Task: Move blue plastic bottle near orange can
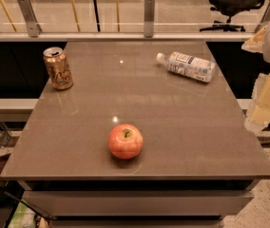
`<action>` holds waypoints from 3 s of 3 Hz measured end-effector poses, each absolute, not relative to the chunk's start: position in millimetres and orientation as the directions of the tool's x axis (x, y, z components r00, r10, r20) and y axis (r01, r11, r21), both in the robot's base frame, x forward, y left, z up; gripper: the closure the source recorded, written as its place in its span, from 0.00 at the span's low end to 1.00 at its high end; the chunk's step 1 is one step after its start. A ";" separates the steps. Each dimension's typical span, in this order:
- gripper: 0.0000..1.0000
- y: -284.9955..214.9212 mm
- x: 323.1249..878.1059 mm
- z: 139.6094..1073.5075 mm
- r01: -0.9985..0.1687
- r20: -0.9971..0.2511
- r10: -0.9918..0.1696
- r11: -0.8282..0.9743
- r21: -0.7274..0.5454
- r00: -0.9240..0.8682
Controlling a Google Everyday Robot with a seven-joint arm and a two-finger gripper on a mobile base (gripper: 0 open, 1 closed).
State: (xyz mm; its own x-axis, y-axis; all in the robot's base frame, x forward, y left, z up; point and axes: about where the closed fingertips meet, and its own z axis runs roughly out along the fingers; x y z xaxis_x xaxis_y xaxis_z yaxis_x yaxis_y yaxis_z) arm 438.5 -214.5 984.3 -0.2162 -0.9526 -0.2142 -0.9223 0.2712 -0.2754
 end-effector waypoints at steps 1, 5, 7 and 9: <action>0.00 -214.4 441.4 988.6 -0.918 -0.216 -0.950 0.280 -0.281 -0.224; 0.00 -222.1 529.2 1010.8 -0.883 -0.319 -0.880 0.424 -0.200 -0.351; 0.00 -216.7 570.8 1000.9 -0.873 -0.313 -0.867 0.454 -0.177 -0.387; 0.00 -212.8 606.5 986.4 -0.867 -0.265 -0.871 0.465 -0.177 -0.413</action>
Offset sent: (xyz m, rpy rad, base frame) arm 0.0458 -0.0106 0.0248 0.0598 -0.0023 -0.0635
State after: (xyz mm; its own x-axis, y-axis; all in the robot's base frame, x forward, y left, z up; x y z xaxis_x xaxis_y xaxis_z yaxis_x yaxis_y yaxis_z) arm 606.5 -212.8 986.4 -0.4131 -0.8712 -0.2654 -0.8673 0.4652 -0.1771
